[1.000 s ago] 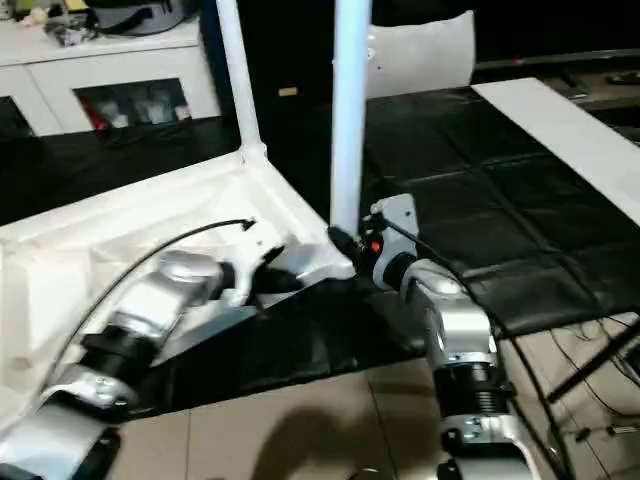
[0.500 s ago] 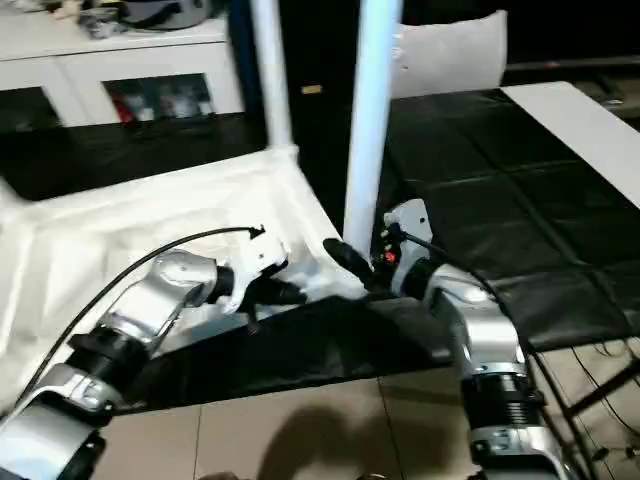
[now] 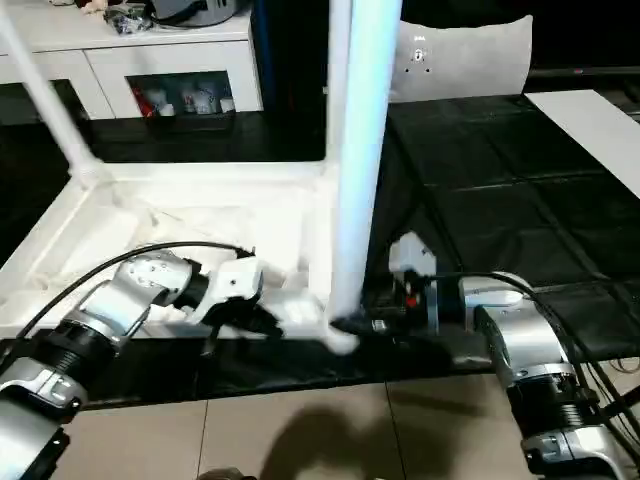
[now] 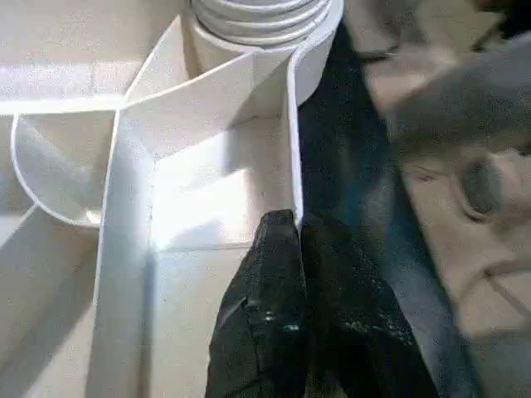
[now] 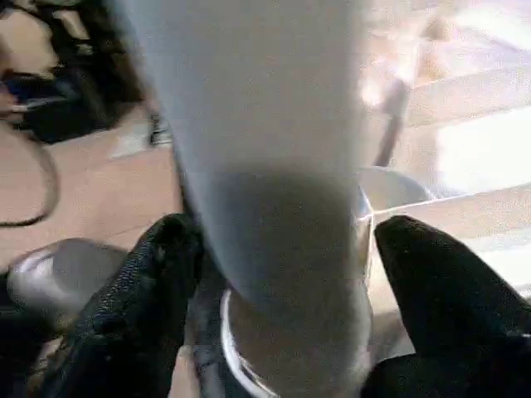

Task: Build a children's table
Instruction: Rotate leg to tighten

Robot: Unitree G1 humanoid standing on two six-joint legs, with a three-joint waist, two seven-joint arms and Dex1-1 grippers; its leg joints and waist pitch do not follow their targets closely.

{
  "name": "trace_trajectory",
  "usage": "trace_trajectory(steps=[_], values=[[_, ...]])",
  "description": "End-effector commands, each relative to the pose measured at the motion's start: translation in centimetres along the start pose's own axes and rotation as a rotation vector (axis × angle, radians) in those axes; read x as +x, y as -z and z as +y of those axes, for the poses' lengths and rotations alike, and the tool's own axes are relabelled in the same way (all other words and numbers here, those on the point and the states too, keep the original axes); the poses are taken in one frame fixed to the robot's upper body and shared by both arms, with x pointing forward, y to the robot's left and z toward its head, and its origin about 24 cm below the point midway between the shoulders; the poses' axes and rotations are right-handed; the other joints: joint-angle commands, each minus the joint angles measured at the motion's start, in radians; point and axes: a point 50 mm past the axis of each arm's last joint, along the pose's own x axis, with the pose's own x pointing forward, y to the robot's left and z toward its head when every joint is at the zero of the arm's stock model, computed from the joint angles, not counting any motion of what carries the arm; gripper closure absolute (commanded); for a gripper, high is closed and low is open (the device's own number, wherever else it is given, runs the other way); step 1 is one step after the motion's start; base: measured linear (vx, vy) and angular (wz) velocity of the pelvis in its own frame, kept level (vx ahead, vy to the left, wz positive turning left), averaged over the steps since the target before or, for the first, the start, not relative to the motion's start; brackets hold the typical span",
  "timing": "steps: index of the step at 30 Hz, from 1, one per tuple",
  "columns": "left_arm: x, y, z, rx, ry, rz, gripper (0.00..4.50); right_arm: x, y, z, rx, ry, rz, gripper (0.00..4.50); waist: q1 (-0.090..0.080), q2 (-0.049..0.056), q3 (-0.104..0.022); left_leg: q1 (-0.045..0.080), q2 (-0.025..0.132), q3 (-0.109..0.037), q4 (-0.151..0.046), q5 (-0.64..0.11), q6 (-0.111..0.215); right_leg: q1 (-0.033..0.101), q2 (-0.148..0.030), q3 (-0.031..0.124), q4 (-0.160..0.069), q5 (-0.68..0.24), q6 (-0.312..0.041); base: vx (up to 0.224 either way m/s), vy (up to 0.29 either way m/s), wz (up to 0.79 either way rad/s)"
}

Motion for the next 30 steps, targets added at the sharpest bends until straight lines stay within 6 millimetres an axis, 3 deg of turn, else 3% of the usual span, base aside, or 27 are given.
trace_trajectory(steps=[1,10,16,18,22,23,25,26,27,30], values=[[0.7,-0.2,-0.8,0.047,0.116,0.030,4.50,0.1,-0.7,0.1,-0.018,-0.053,-0.008,1.18,0.001,-0.021,-0.067,0.006,0.043,-0.009,-0.059,-0.147,0.103,0.055,-0.085,0.051,-0.072,-0.316,-0.148,0.000,0.000,0.00],[1.0,-0.1,-1.4,0.053,0.169,0.023,4.50,0.5,-0.6,0.5,0.019,-0.136,-0.001,1.94,0.007,-0.025,-0.066,0.005,0.040,-0.007,-0.058,-0.141,0.096,0.056,-0.084,0.050,-0.074,-0.337,-0.138,0.000,0.000,0.00],[1.0,-0.7,-1.4,0.004,0.170,-0.056,4.50,0.7,-0.8,1.2,0.063,-0.185,-0.034,2.40,0.009,-0.024,-0.069,0.006,0.043,-0.008,-0.058,-0.120,0.096,0.058,-0.084,0.052,-0.068,-0.300,-0.147,0.000,0.000,0.00],[1.1,-1.0,-1.3,-0.014,0.160,-0.085,4.50,0.9,-0.9,1.3,0.067,-0.181,-0.047,2.44,0.009,-0.023,-0.069,0.006,0.043,-0.007,-0.056,-0.118,0.099,0.056,-0.084,0.051,-0.068,-0.292,-0.154,0.000,0.000,0.00],[1.6,-1.1,-0.3,-0.122,0.027,-0.099,4.50,2.2,-1.0,0.5,0.085,-0.015,-0.085,2.46,0.005,-0.022,-0.066,0.006,0.039,-0.006,-0.057,-0.131,0.083,0.054,-0.083,0.050,-0.073,-0.330,-0.141,0.000,0.000,0.00],[1.9,-1.7,0.1,-0.171,-0.023,-0.147,4.50,3.0,-0.7,-0.8,0.137,0.169,-0.060,2.46,-0.001,-0.021,-0.060,0.007,0.035,-0.007,-0.060,-0.151,0.067,0.052,-0.081,0.047,-0.081,-0.386,-0.126,0.000,0.000,0.00],[2.1,-2.1,0.3,-0.200,-0.049,-0.173,4.50,3.3,-0.6,-1.4,0.171,0.245,-0.045,2.46,-0.018,-0.025,-0.056,0.004,0.024,-0.011,-0.061,-0.172,0.039,0.058,-0.084,0.038,-0.092,-0.495,-0.085,0.000,0.000,0.00],[2.7,-2.6,0.8,-0.241,-0.121,-0.183,4.50,4.2,-0.5,-2.6,0.223,0.423,-0.032,2.46,-0.030,-0.023,-0.053,0.009,0.021,-0.009,-0.059,-0.186,0.030,0.051,-0.082,0.036,-0.101,-0.541,-0.068,0.000,0.000,0.00],[3.1,-2.5,1.1,-0.259,-0.168,-0.171,4.50,4.6,-0.5,-3.1,0.250,0.506,-0.041,2.47,-0.046,-0.020,-0.052,0.003,0.018,-0.014,-0.060,-0.191,0.018,0.056,-0.082,0.032,-0.102,-0.561,-0.059,0.000,0.000,0.00],[3.8,-2.4,1.7,-0.308,-0.274,-0.148,4.50,5.4,-0.8,-3.9,0.275,0.653,-0.054,2.49,-0.086,-0.019,-0.052,0.004,0.013,-0.015,-0.058,-0.223,0.020,0.052,-0.076,0.026,-0.114,-0.568,-0.043,0.000,0.000,0.00]])
